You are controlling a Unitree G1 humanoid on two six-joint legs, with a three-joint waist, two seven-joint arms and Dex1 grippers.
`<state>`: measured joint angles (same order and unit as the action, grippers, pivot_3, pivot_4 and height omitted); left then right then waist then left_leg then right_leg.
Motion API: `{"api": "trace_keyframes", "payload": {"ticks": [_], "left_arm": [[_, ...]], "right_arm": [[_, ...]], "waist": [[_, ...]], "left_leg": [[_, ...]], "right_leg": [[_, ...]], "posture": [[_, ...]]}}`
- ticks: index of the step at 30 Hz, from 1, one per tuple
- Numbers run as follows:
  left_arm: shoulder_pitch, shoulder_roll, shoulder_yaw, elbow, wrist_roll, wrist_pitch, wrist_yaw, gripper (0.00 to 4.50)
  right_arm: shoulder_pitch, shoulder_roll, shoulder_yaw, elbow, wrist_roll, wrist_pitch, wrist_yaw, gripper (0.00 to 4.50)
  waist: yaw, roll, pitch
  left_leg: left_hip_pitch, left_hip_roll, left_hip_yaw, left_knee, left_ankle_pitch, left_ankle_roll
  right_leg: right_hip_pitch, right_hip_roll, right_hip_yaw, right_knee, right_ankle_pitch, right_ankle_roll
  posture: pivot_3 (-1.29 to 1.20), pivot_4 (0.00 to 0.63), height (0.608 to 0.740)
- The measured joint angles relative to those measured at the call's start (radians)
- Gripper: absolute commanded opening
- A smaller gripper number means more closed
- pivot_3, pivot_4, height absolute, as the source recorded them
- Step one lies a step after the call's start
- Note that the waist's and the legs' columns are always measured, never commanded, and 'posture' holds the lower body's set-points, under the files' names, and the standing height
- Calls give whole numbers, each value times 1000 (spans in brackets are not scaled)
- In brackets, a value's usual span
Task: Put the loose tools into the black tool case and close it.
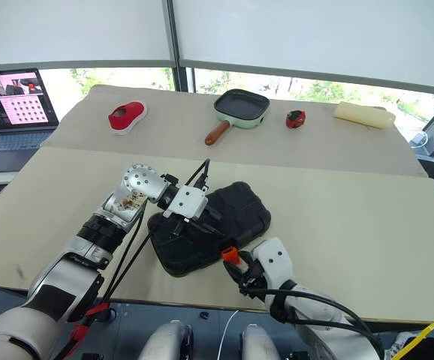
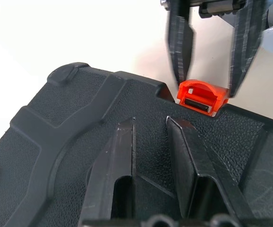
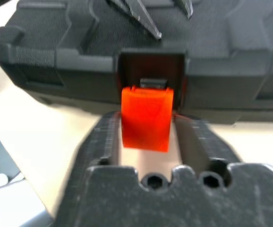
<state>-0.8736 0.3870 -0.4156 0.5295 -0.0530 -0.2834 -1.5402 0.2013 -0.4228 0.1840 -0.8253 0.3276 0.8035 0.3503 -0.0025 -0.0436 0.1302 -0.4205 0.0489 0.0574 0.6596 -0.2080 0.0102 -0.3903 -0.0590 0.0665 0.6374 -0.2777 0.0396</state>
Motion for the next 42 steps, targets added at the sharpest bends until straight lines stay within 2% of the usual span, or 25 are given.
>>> {"api": "trace_keyframes", "payload": {"ticks": [2,5,7,10,11,15,23,35,42], "left_arm": [[0,0,0,0,0,0,0,1136],[1,0,0,0,0,0,1,1136],[1,0,0,0,0,0,1,1136],[1,2,0,0,0,0,1,1136],[1,2,0,0,0,0,1,1136],[1,1,0,1,0,0,2,1136],[-3,-4,-1,5,1,0,1,1136],[-3,-2,0,4,2,1,11,1136],[-3,-5,1,13,2,-2,23,1136]], "right_arm": [[12,-19,-17,-19,4,0,8,2715],[60,-75,-55,-47,9,-6,35,1937],[98,-104,-68,-47,7,-23,57,1253],[114,-142,-46,-43,-11,-58,84,271],[114,-147,-36,-40,-16,-67,88,123],[35,-139,67,50,-83,-102,91,123],[-115,-111,161,168,-150,-110,97,123],[-185,-93,158,220,-144,-116,153,123],[-192,-119,58,93,-35,-26,201,123]], "waist": [[0,0,0],[0,0,0],[-1,0,0],[-2,1,-1],[-2,1,-1],[-3,1,-1],[-2,1,-1],[-6,1,-1],[-10,2,-1]], "left_leg": [[0,0,0,0,0,0],[0,0,0,0,0,0],[0,0,0,0,0,0],[0,0,0,0,0,0],[0,0,0,0,0,0],[0,0,0,0,0,0],[-1,0,0,0,0,1],[-1,0,0,0,0,1],[-1,1,0,0,0,1]], "right_leg": [[0,0,0,0,0,0],[0,0,0,-1,0,0],[1,0,0,-2,0,0],[1,0,0,-3,0,0],[1,0,-1,-3,0,0],[1,0,-1,-5,1,0],[1,0,-1,-6,2,0],[1,1,-1,-6,3,1],[0,2,-1,-5,7,3]], "posture": [[0,150,740],[0,150,740],[0,150,740],[0,150,740],[0,150,740],[0,150,740],[0,150,740],[0,150,740],[0,150,740]]}}
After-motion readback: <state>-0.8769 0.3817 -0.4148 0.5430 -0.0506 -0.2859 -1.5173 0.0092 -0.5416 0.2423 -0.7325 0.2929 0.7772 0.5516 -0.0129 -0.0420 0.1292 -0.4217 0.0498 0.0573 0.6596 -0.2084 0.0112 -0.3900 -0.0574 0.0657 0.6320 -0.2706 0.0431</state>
